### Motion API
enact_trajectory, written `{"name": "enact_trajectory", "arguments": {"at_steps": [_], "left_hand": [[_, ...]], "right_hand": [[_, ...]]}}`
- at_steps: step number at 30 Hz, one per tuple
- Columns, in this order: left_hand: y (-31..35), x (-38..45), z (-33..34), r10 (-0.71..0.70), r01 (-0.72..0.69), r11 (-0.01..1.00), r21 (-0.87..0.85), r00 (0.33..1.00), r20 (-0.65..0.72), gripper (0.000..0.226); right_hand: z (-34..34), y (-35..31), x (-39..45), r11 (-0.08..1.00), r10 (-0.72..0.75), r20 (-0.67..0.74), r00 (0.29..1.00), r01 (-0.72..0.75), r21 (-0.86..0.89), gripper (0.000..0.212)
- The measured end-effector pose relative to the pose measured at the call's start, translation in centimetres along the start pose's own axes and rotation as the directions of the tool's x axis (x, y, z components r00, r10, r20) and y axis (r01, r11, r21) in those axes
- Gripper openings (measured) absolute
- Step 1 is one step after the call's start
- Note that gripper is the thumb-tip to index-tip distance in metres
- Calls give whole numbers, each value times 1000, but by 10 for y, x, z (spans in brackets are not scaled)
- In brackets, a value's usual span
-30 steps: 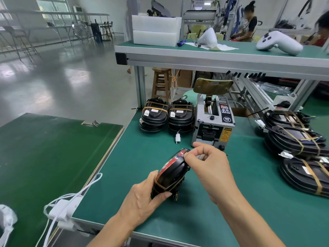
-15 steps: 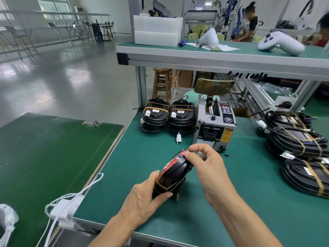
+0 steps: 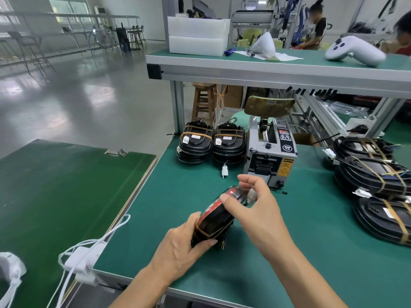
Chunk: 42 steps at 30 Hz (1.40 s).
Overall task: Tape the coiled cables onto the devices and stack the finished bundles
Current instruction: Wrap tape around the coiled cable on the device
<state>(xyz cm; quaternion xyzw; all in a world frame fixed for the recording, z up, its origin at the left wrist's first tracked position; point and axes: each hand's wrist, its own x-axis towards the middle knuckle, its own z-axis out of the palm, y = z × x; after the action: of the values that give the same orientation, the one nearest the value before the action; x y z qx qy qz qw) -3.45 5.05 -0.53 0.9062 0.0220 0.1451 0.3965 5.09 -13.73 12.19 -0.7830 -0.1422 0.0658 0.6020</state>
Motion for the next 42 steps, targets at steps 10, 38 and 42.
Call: {"name": "enact_trajectory", "arguments": {"at_steps": [10,38,42], "left_hand": [[1,2,-1,-3,3,1000,-4,1000,-6,59],[3,-1,1,-61,60,998,-13,998,-25,57],[-1,-1,5,4,-1,998,63,999,-48,57]], "right_hand": [[-20,12,8,999,-40,114,993,39,12,98],[15,42,-25,791,-565,163,809,587,-172,90],[-19,41,3,939,-324,-295,899,343,14,26]]}}
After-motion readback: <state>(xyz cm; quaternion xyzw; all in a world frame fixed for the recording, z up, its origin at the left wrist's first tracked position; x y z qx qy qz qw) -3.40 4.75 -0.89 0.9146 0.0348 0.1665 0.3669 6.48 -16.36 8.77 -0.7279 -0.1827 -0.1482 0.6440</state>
